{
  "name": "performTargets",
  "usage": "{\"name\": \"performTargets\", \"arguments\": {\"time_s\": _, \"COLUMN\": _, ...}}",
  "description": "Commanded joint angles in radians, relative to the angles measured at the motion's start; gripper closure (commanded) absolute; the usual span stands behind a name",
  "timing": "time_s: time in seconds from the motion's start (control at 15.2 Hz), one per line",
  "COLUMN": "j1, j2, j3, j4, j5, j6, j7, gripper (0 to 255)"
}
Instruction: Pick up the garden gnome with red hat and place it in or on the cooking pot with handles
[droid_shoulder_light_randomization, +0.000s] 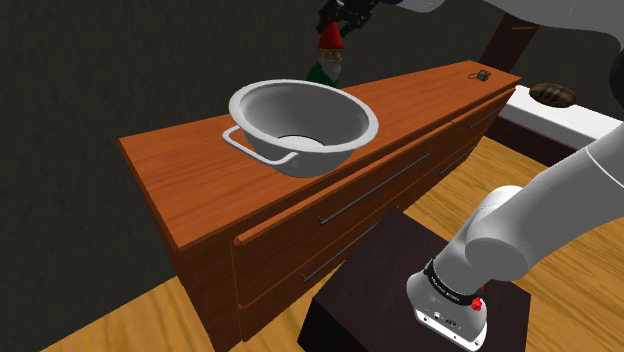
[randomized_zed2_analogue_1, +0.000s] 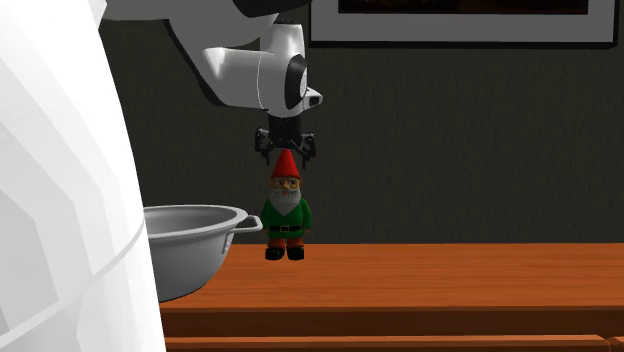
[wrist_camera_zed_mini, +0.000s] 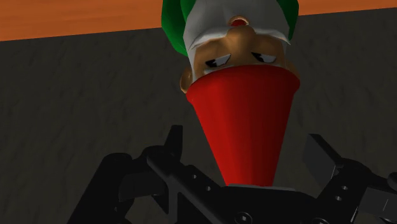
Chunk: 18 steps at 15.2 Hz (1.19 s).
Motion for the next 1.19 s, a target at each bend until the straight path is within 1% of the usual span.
{"name": "performTargets", "arguments": {"time_s": 0.0, "j1": 0.0, "j2": 0.0, "j3": 0.0, "j4": 0.0, "j5": 0.0, "j6": 0.0, "j7": 0.0, "gripper": 0}}
{"name": "performTargets", "arguments": {"time_s": 0.07, "j1": 0.0, "j2": 0.0, "j3": 0.0, "j4": 0.0, "j5": 0.0, "j6": 0.0, "j7": 0.0, "gripper": 0}}
{"name": "performTargets", "arguments": {"time_s": 0.13, "j1": 0.0, "j2": 0.0, "j3": 0.0, "j4": 0.0, "j5": 0.0, "j6": 0.0, "j7": 0.0, "gripper": 255}}
{"name": "performTargets", "arguments": {"time_s": 0.73, "j1": 0.0, "j2": 0.0, "j3": 0.0, "j4": 0.0, "j5": 0.0, "j6": 0.0, "j7": 0.0, "gripper": 255}}
{"name": "performTargets", "arguments": {"time_s": 1.12, "j1": 0.0, "j2": 0.011, "j3": 0.001, "j4": 0.092, "j5": -0.002, "j6": -0.081, "j7": 0.006, "gripper": 255}}
